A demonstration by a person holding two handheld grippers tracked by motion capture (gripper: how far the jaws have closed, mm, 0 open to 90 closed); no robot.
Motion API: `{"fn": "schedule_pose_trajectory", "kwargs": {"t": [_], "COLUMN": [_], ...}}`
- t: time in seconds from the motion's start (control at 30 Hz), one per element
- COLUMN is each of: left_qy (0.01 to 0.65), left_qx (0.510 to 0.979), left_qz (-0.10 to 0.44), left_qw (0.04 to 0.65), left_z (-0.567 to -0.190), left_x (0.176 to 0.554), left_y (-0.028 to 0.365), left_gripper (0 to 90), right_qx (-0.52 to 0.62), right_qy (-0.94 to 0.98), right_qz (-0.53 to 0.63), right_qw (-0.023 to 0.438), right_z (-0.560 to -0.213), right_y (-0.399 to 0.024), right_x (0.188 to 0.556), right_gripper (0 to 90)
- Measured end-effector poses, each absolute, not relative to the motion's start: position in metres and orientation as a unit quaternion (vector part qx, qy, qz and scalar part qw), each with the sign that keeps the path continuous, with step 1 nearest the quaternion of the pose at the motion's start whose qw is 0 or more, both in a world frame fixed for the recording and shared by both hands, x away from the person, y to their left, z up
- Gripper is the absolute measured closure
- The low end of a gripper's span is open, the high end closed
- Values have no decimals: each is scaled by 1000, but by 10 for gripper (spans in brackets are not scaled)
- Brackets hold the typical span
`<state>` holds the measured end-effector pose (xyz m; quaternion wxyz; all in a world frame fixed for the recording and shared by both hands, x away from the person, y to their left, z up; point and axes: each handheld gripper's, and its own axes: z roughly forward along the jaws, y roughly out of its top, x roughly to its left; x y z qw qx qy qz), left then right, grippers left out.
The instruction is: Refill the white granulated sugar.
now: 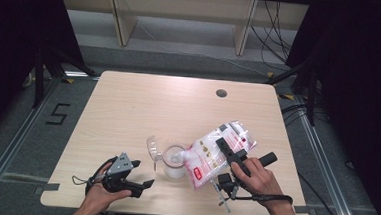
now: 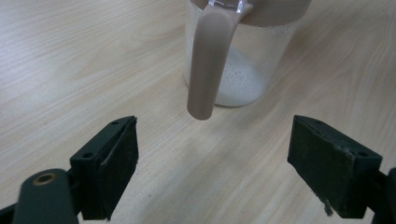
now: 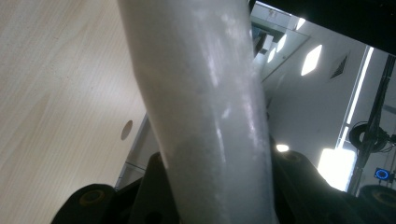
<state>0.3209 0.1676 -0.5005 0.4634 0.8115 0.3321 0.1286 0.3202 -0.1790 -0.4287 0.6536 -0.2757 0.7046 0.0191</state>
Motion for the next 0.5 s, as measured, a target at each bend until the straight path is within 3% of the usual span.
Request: {"fn": "schedule_pose_trajectory", "kwargs": {"t": [0.5], "left_qy": [334], "left_qx": [812], "left_qz": [127], "left_qw": [461], "left_z": [-500], "left_x": [321], "left_y": [168], "left_gripper": [159], "right_qx": [-287], "right_qy": [696], "right_qz": [17], "right_qw": [658], "right_z": [-426], "right_y": [-178], "right_x": [320], "right_gripper": [733]}}
